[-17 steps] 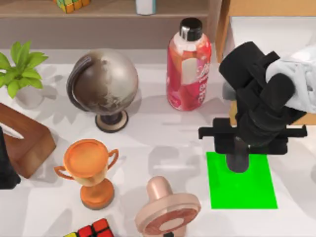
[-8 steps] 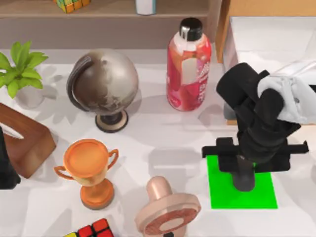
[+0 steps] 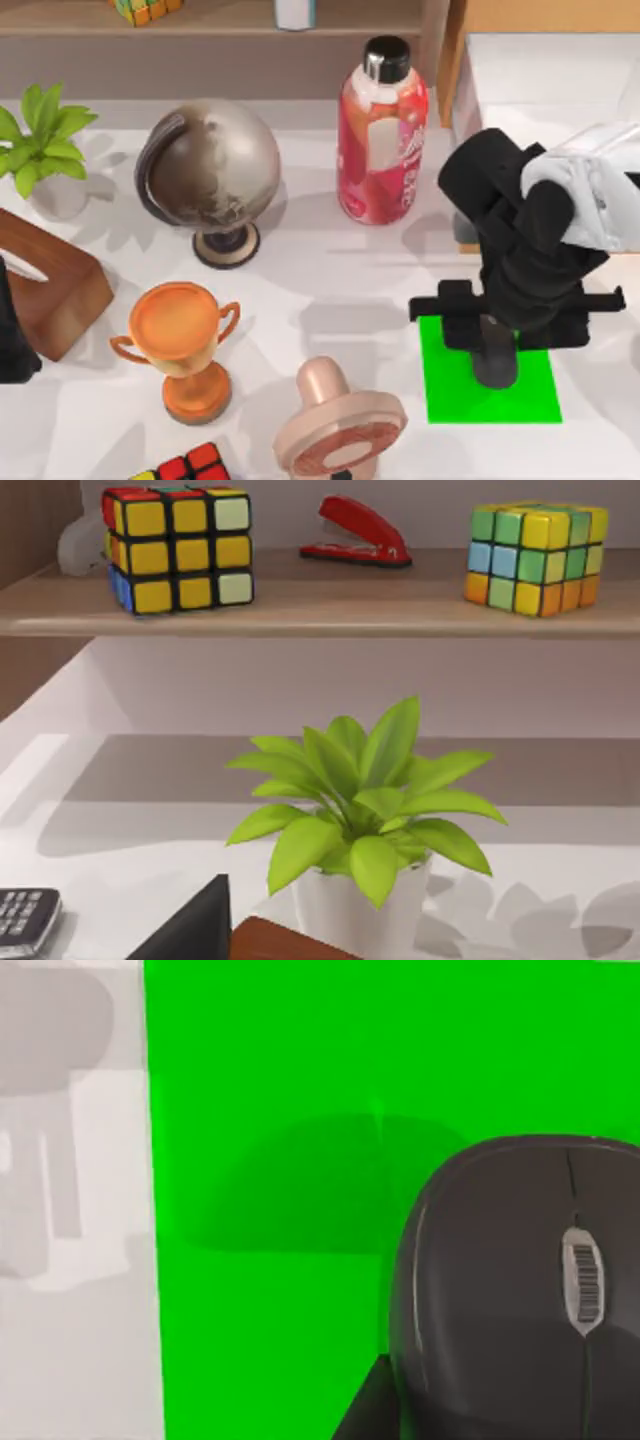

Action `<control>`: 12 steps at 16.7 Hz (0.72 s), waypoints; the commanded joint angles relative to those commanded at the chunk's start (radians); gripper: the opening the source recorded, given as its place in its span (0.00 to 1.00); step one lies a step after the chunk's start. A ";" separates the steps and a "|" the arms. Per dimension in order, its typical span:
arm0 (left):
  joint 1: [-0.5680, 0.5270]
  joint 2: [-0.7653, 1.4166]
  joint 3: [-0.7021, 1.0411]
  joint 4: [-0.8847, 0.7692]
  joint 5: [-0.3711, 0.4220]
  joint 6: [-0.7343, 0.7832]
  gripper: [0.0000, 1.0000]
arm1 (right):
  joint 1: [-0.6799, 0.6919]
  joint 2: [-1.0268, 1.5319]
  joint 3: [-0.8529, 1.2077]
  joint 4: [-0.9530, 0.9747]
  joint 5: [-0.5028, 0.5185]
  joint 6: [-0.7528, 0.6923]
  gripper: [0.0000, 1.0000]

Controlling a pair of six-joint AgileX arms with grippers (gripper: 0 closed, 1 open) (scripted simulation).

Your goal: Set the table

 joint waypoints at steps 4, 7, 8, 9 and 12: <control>0.000 0.000 0.000 0.000 0.000 0.000 1.00 | 0.000 0.000 0.000 0.000 0.000 0.000 0.75; 0.000 0.000 0.000 0.000 0.000 0.000 1.00 | 0.000 0.000 0.000 0.000 0.000 0.000 0.98; 0.000 0.000 0.000 0.000 0.000 0.000 1.00 | 0.000 0.000 0.000 0.000 0.000 0.000 1.00; 0.000 0.000 0.000 0.000 0.000 0.000 1.00 | 0.000 0.000 0.000 0.000 0.000 0.000 1.00; 0.000 0.000 0.000 0.000 0.000 0.000 1.00 | 0.000 0.000 0.000 0.000 0.000 0.000 1.00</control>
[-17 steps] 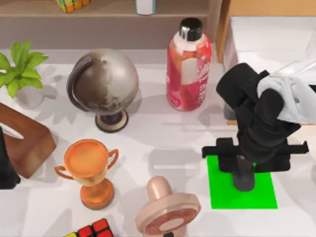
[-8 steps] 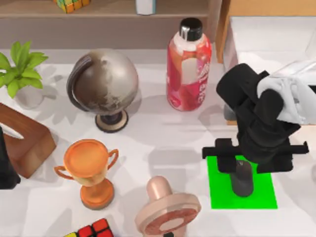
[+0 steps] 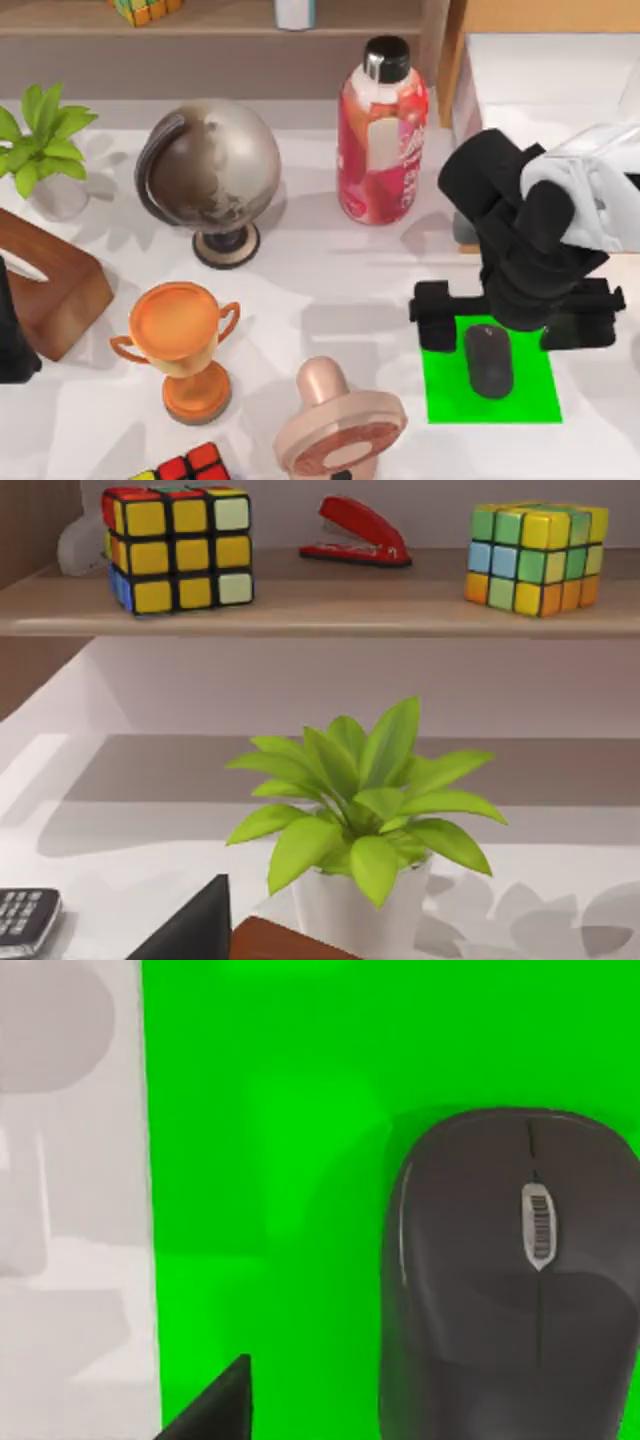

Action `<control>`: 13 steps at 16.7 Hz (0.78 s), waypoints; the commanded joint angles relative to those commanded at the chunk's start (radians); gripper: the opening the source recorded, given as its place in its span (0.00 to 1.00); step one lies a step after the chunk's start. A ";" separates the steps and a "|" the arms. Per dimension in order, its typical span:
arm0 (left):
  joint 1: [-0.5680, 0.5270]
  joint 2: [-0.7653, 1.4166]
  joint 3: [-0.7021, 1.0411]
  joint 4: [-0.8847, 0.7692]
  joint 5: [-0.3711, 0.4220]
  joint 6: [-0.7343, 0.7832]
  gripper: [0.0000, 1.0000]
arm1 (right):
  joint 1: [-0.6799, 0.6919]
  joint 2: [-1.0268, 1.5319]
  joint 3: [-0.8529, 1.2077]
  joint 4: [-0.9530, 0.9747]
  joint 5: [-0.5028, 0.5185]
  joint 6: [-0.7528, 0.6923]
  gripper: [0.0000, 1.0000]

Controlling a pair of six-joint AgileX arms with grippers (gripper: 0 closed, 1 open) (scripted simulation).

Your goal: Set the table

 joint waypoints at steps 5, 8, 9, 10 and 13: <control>0.000 0.000 0.000 0.000 0.000 0.000 1.00 | 0.000 -0.001 0.000 0.000 0.000 0.000 1.00; 0.000 0.000 0.000 0.000 0.000 0.000 1.00 | 0.010 -0.015 -0.012 0.057 0.004 -0.046 1.00; 0.000 0.000 0.000 0.000 0.000 0.000 1.00 | 0.017 -0.023 -0.022 0.096 0.006 -0.077 1.00; 0.000 0.000 0.000 0.000 0.000 0.000 1.00 | 0.026 -0.031 -0.036 0.145 0.010 -0.117 1.00; 0.000 0.000 0.000 0.000 0.000 0.000 1.00 | 0.054 -0.057 -0.092 0.339 0.022 -0.274 1.00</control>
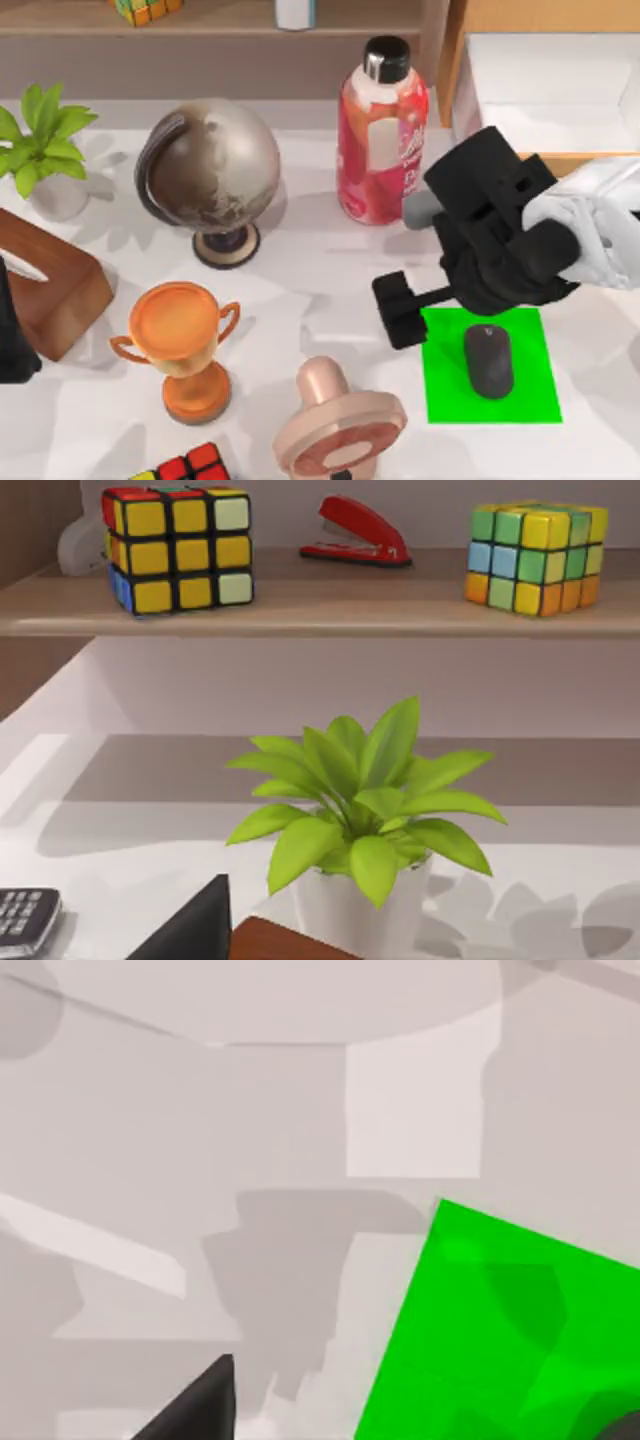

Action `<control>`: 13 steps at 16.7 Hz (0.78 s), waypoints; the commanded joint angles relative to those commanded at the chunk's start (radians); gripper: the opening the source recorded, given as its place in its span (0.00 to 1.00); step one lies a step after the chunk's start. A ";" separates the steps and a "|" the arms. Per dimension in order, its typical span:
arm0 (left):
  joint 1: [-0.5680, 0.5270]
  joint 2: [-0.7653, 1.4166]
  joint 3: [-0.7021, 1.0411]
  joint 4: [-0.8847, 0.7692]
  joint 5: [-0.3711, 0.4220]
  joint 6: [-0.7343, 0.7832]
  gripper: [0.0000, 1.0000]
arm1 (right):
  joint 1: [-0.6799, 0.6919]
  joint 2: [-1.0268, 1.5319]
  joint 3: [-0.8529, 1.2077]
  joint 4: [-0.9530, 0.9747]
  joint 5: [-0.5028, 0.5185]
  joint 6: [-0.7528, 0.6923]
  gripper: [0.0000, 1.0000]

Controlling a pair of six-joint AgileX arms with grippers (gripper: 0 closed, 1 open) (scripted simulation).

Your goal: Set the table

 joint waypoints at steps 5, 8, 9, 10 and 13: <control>0.000 0.000 0.000 0.000 0.000 0.000 1.00 | 0.043 -0.035 -0.137 0.446 0.033 -0.361 1.00; 0.000 0.000 0.000 0.000 0.000 0.000 1.00 | 0.050 -0.043 -0.236 0.756 0.061 -0.614 1.00; 0.000 0.000 0.000 0.000 0.000 0.000 1.00 | 0.047 -0.042 -0.270 0.862 0.072 -0.700 1.00; 0.000 0.000 0.000 0.000 0.000 0.000 1.00 | 0.041 -0.039 -0.306 0.968 0.084 -0.787 1.00; 0.000 0.000 0.000 0.000 0.000 0.000 1.00 | 0.009 -0.018 -0.414 1.279 0.122 -1.046 1.00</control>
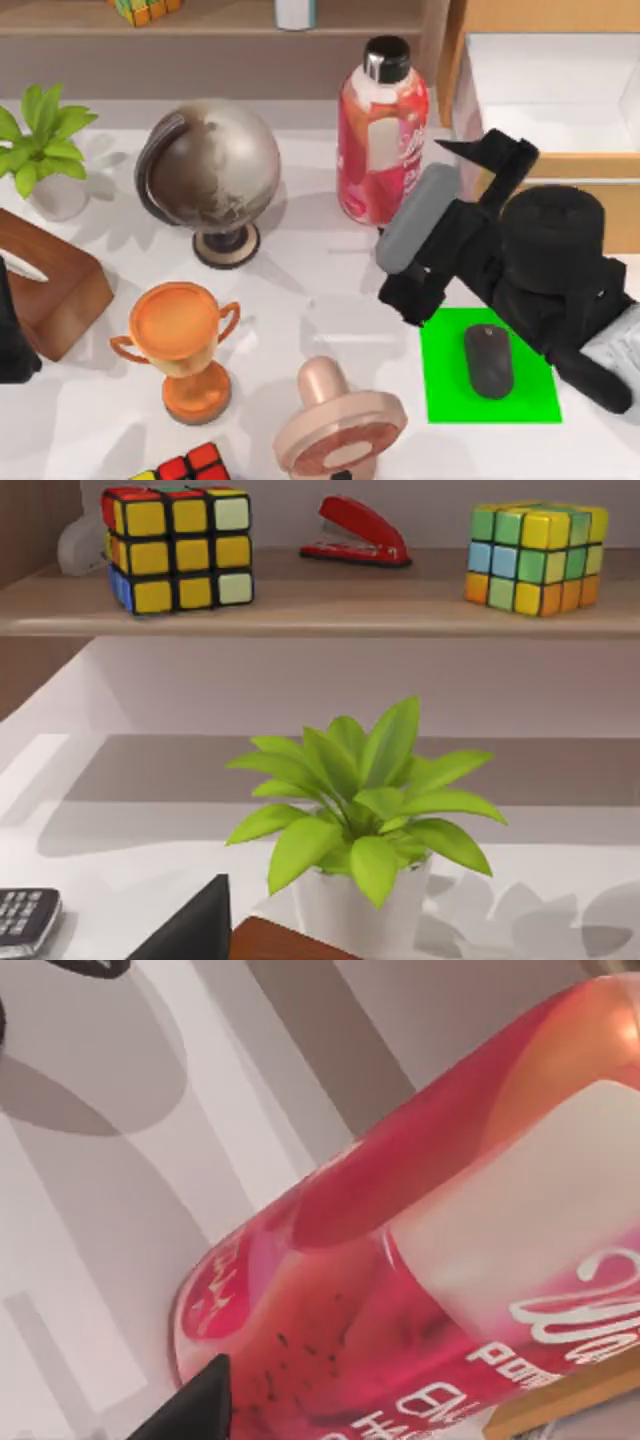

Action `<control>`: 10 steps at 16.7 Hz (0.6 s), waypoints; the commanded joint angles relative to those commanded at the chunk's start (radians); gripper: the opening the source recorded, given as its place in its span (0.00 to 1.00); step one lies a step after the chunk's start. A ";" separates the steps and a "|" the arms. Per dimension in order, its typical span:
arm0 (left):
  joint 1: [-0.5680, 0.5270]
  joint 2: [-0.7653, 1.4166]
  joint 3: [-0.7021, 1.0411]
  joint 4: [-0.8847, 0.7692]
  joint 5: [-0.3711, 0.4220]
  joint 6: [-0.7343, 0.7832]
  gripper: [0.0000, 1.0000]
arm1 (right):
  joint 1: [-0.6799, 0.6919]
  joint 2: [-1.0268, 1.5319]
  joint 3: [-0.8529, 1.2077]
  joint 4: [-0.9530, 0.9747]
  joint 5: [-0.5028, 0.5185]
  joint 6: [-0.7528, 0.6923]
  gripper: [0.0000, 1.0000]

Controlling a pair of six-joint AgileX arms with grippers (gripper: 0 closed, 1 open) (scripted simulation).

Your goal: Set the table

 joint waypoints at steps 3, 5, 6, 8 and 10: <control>0.000 0.000 0.000 0.000 0.000 0.000 1.00 | -0.054 0.043 -0.112 0.286 0.043 -0.244 1.00; 0.000 0.000 0.000 0.000 0.000 0.000 1.00 | -0.100 0.083 -0.185 0.454 0.072 -0.392 1.00; 0.000 0.000 0.000 0.000 0.000 0.000 1.00 | -0.124 0.105 -0.219 0.530 0.087 -0.460 1.00; 0.000 0.000 0.000 0.000 0.000 0.000 1.00 | -0.175 0.148 -0.279 0.664 0.115 -0.581 1.00; 0.000 0.000 0.000 0.000 0.000 0.000 1.00 | -0.225 0.188 -0.325 0.774 0.141 -0.682 1.00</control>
